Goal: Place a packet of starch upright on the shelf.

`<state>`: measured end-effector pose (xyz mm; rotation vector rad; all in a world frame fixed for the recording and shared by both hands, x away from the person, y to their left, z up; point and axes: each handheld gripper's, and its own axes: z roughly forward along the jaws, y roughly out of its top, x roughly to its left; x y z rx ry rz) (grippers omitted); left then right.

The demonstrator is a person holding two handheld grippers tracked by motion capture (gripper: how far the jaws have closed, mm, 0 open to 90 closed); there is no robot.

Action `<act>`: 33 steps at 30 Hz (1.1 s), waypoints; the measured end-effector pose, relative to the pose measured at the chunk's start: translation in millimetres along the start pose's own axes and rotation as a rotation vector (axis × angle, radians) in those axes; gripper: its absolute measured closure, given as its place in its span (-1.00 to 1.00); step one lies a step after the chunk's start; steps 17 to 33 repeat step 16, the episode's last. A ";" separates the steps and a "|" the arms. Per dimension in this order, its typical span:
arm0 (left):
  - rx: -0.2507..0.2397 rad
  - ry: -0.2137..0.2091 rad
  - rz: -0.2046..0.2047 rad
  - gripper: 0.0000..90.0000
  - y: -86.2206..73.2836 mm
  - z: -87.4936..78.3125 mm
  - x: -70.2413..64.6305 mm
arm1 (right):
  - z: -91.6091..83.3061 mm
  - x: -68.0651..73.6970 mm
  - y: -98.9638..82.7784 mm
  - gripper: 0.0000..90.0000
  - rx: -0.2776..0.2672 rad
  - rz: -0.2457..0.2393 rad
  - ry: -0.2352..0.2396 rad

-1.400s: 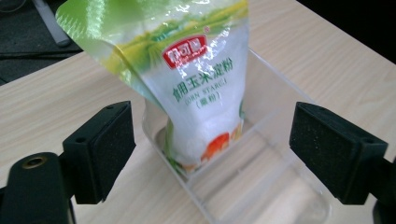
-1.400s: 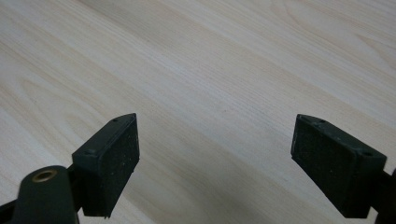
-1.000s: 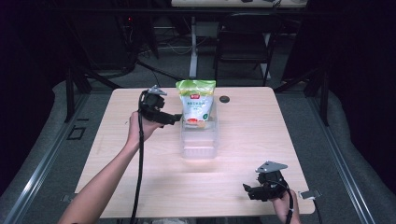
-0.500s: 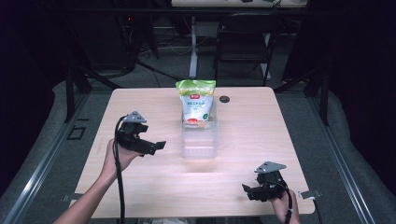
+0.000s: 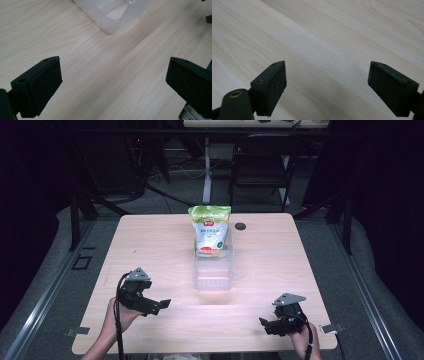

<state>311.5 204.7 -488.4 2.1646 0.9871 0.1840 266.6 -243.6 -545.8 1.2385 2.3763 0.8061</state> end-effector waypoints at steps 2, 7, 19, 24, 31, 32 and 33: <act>-0.008 0.001 0.000 -1.00 -7.4 1.5 -0.6 | 0.0 0.1 0.0 -0.67 0.000 0.000 0.000; -0.012 -0.047 -0.012 -1.00 -17.0 9.5 2.1 | 0.3 0.2 0.0 -0.67 0.001 0.002 -0.002; 0.009 -0.075 -0.023 -1.00 -21.6 20.9 6.7 | 0.2 -1.5 -0.5 -0.67 0.002 0.000 -0.001; 0.009 -0.075 -0.023 -1.00 -21.6 20.9 6.7 | 0.2 -1.5 -0.5 -0.67 0.002 0.000 -0.001; 0.009 -0.075 -0.023 -1.00 -21.6 20.9 6.7 | 0.2 -1.5 -0.5 -0.67 0.002 0.000 -0.001; 0.009 -0.075 -0.023 -1.00 -21.6 20.9 6.7 | 0.2 -1.5 -0.5 -0.67 0.002 0.000 -0.001; 0.009 -0.075 -0.023 -1.00 -21.6 20.9 6.7 | 0.2 -1.5 -0.5 -0.67 0.002 0.000 -0.001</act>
